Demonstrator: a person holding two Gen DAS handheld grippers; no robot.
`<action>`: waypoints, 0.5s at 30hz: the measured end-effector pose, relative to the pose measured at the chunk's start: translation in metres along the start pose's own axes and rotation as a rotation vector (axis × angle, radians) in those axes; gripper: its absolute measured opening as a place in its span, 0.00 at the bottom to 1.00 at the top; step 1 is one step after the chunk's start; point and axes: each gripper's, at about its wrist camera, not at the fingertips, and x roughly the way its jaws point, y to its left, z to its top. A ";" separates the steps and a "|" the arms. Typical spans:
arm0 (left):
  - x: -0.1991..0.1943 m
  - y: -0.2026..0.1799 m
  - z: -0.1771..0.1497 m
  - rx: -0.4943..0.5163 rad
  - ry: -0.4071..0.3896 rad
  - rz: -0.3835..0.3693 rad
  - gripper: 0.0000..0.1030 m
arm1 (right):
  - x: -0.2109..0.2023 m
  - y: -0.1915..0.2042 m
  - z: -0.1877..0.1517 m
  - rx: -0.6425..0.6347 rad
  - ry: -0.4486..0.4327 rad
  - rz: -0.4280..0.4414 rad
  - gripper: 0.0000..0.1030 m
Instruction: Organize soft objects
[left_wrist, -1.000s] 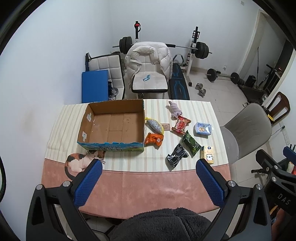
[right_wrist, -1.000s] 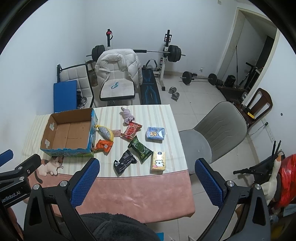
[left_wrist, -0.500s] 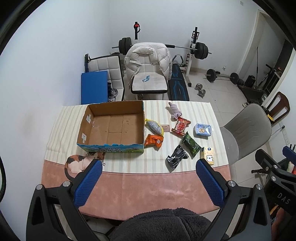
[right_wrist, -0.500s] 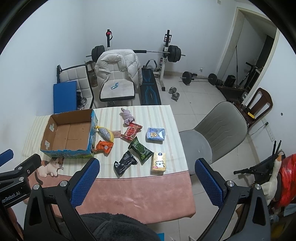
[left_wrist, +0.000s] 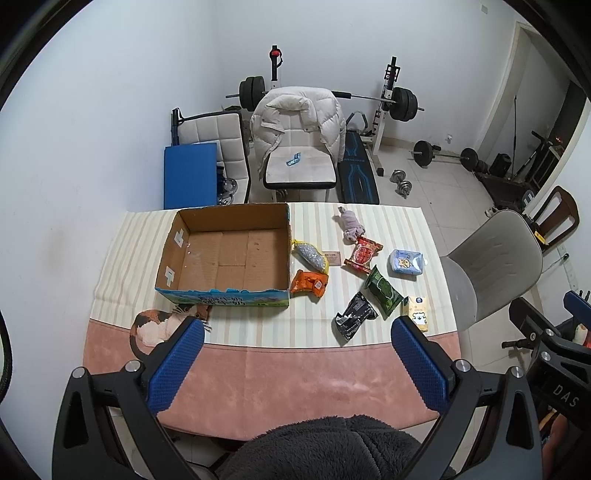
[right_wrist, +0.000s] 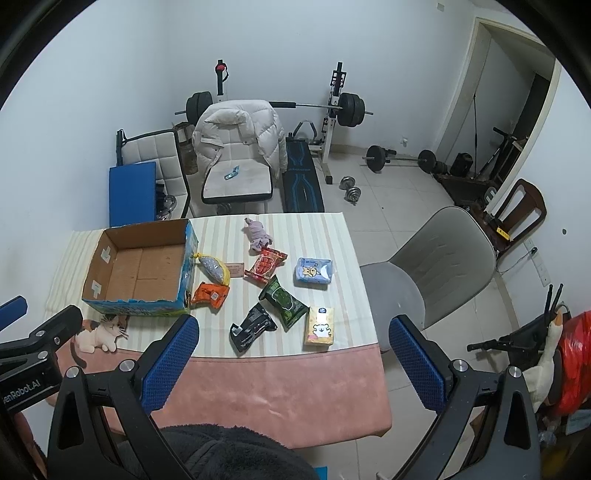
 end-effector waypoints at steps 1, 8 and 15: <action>0.000 0.000 0.000 0.000 0.000 -0.001 1.00 | 0.000 0.001 0.001 0.000 -0.001 0.001 1.00; -0.002 0.001 0.001 -0.001 -0.003 -0.002 1.00 | 0.000 0.003 0.002 0.000 -0.006 -0.001 1.00; -0.005 0.004 0.003 -0.003 -0.008 -0.003 1.00 | -0.001 0.002 0.002 -0.002 -0.007 -0.002 1.00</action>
